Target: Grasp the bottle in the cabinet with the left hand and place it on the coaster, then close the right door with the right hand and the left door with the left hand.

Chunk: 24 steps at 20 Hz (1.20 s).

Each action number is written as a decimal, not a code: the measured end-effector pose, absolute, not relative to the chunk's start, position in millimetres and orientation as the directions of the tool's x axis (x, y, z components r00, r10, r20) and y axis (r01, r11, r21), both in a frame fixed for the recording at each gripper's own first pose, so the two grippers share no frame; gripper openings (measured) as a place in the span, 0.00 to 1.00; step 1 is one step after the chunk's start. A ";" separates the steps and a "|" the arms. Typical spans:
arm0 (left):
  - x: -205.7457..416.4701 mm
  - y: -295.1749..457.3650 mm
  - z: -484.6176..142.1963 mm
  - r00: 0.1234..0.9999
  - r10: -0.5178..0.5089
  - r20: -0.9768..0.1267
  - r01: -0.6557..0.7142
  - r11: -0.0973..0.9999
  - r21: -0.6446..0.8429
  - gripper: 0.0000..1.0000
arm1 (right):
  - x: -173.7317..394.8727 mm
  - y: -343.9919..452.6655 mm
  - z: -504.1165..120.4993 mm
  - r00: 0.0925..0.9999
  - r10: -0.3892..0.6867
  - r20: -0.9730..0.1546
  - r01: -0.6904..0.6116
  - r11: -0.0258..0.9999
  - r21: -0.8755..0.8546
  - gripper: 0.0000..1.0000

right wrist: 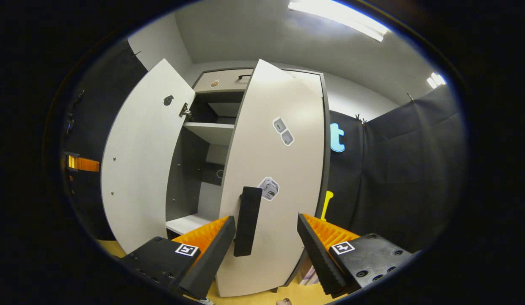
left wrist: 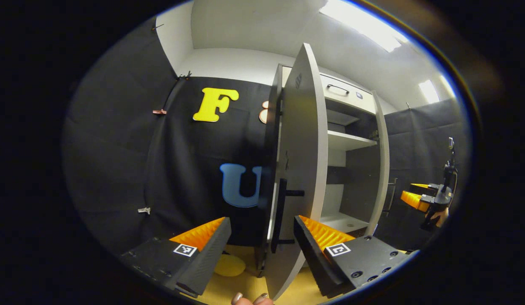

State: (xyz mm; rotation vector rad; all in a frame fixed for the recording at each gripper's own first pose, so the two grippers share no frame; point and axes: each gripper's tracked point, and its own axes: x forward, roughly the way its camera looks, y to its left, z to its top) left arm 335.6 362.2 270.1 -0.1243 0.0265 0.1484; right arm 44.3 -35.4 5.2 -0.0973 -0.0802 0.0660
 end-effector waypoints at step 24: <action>424.8 252.6 267.9 0.993 -0.119 -0.005 0.118 0.991 -0.069 0.92 | 39.7 -106.3 -2.6 0.998 -0.026 0.065 0.034 0.993 -0.116 0.97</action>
